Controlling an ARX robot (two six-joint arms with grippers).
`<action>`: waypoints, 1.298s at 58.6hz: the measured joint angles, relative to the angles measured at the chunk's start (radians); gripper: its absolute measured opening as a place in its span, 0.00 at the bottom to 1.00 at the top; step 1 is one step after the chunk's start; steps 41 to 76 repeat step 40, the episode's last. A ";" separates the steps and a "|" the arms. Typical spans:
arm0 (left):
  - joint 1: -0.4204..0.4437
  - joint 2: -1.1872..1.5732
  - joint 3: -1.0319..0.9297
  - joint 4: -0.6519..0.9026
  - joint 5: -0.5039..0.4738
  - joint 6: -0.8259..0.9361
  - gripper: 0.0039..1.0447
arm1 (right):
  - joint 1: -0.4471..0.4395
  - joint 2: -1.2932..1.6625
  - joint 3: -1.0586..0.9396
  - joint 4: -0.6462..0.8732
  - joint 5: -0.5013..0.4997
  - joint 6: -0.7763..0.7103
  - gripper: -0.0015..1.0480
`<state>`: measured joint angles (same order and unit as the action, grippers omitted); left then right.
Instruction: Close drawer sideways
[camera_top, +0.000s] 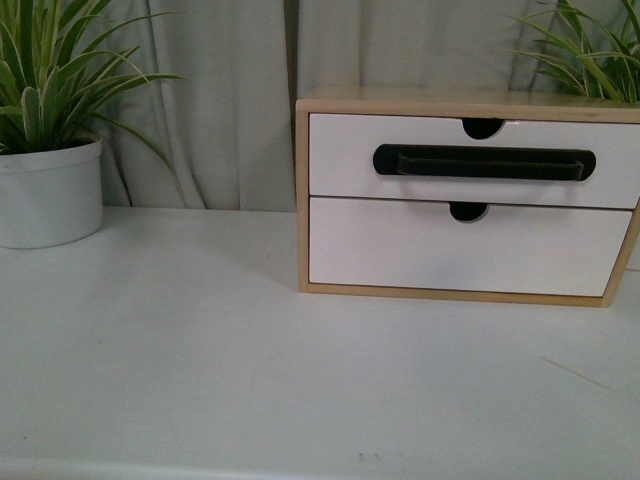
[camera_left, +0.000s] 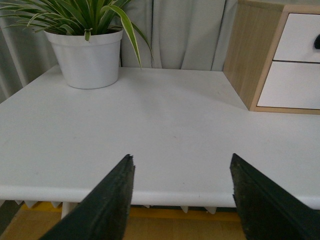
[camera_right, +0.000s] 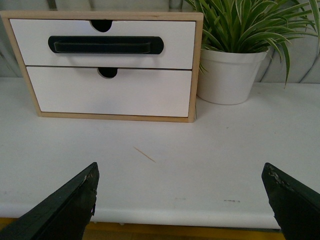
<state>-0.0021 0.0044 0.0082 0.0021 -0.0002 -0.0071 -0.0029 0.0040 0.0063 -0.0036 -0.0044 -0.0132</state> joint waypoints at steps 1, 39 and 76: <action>0.000 0.000 0.000 0.000 0.000 0.000 0.65 | 0.000 0.000 0.000 0.000 0.000 0.000 0.91; 0.000 0.000 0.000 0.000 0.000 0.002 0.95 | 0.000 0.000 0.000 0.000 0.000 0.000 0.91; 0.000 0.000 0.000 0.000 0.000 0.002 0.95 | 0.000 0.000 0.000 0.000 0.000 0.000 0.91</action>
